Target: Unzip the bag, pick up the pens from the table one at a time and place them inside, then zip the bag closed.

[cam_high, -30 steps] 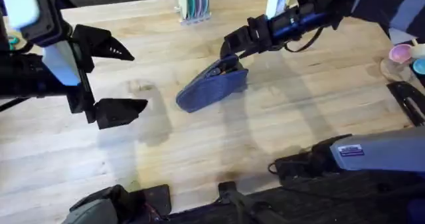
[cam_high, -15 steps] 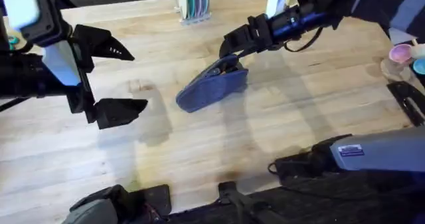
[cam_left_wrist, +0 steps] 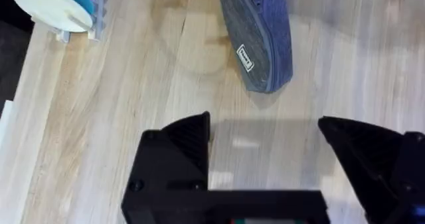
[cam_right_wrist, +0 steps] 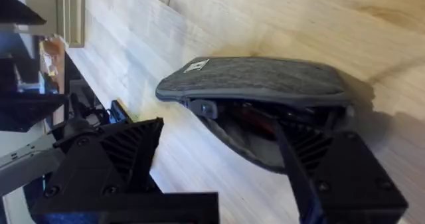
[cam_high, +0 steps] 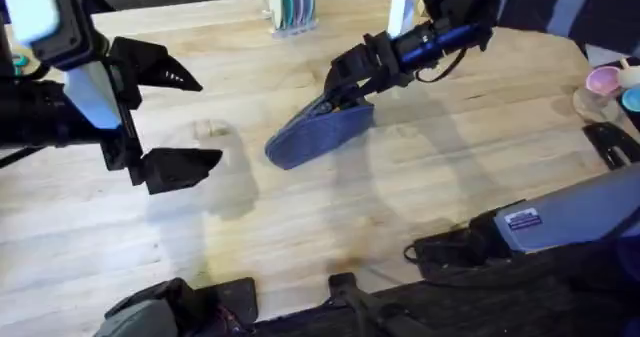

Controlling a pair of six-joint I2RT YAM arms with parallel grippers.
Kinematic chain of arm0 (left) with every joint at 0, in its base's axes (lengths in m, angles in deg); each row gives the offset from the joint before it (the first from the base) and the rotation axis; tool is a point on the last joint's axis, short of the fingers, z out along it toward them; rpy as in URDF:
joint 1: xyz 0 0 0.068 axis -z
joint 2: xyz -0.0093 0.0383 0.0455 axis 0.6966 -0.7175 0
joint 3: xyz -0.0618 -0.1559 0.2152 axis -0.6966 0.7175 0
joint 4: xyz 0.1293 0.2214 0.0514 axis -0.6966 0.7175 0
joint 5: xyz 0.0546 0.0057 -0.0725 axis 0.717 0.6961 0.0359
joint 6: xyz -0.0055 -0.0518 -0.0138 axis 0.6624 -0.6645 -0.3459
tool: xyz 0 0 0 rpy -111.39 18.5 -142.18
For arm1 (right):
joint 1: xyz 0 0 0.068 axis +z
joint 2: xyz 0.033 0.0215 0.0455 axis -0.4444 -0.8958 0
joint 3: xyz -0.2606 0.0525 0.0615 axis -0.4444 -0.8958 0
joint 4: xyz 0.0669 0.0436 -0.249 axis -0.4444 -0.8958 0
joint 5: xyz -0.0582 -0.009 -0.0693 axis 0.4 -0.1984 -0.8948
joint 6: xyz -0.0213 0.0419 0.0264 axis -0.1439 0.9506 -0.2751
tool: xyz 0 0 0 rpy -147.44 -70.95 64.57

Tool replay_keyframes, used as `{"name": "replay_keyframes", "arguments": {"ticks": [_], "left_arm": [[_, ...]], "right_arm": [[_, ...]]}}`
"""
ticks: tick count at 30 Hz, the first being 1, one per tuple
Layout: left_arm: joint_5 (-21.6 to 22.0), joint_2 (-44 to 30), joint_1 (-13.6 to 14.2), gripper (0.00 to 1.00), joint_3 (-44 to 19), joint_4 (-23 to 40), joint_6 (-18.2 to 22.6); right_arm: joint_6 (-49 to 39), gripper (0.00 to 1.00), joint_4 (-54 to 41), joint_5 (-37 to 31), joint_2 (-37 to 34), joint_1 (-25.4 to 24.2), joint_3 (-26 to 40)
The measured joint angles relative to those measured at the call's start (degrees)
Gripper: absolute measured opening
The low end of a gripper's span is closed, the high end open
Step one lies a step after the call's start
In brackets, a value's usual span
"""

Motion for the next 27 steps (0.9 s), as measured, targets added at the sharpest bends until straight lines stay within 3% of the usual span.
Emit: {"name": "replay_keyframes", "arguments": {"ticks": [12, 23, 26, 27], "left_arm": [[0.0, 0.0, 0.0, 0.998, 0.0, 0.0, 0.0], [0.0, 0.0, 0.0, 0.978, 0.0, 0.0, 0.0], [0.0, 0.0, 0.0, 0.977, 0.0, 0.0, 0.0], [0.0, 0.0, 0.0, 0.977, 0.0, 0.0, 0.0]], "right_arm": [[-1.2, 0.997, 0.7, 0.2, -1.4, 5.7, 0.0], [-1.3, 0.986, 2.0, 0.2, -2.9, 7.2, 0.0], [-1.3, 0.823, 2.2, 0.2, -2.9, 7.2, 0.0], [-1.5, 0.695, 2.2, 0.2, -2.9, 7.2, 0.0]]}}
